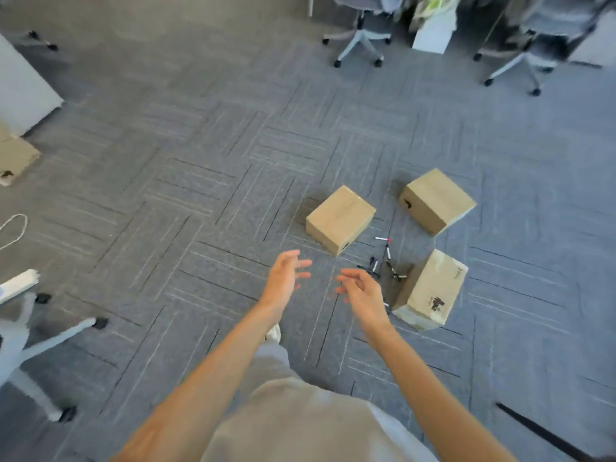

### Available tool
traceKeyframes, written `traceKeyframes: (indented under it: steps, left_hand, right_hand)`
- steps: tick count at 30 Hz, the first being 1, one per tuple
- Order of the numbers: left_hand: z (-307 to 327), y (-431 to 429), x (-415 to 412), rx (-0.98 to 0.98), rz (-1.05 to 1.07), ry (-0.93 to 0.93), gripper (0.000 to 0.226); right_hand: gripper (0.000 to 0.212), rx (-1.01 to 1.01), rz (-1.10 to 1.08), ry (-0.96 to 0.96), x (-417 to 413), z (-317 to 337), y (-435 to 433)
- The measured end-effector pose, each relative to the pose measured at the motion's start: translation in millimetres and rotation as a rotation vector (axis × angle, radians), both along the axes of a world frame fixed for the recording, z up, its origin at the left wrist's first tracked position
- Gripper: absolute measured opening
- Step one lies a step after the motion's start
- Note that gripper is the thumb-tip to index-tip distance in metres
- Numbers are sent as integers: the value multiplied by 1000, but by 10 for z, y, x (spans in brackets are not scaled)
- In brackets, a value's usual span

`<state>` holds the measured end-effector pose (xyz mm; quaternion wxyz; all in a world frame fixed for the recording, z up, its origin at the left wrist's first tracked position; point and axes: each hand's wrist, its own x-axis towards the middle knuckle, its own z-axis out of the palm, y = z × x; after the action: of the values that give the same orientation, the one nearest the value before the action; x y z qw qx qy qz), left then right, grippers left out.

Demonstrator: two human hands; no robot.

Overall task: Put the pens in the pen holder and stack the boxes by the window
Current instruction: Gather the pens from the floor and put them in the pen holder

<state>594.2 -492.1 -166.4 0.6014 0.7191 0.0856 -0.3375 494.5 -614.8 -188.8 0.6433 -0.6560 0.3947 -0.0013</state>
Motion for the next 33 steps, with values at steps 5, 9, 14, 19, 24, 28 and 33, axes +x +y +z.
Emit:
traceKeyframes:
  steps: [5, 9, 14, 19, 24, 28, 33]
  left_hand:
    - [-228, -447, 622, 44, -237, 28, 26]
    - [-326, -708, 950, 72, -450, 46, 26]
    - [-503, -1141, 1195, 91, -622, 103, 25]
    - [-678, -1668, 1187, 159, -775, 77, 24]
    - [-857, -2127, 1126, 196, -826, -39, 26]
    - [-1209, -2380, 1042, 266, -834, -31, 27]
    - [-1814, -2682, 959, 376, -895, -41, 27]
  right_hand:
    - [15, 37, -308, 35, 341, -81, -229]
    - [9, 43, -563, 49, 501, -102, -363]
    - [10, 46, -795, 105, 505, -179, -557]
    - [12, 36, -836, 186, 272, -485, -963]
    - [24, 61, -810, 238, 145, -807, -1375]
    - [25, 47, -699, 321, 32, -1278, -1581]
    - [32, 149, -713, 375, -45, -1874, -1737]
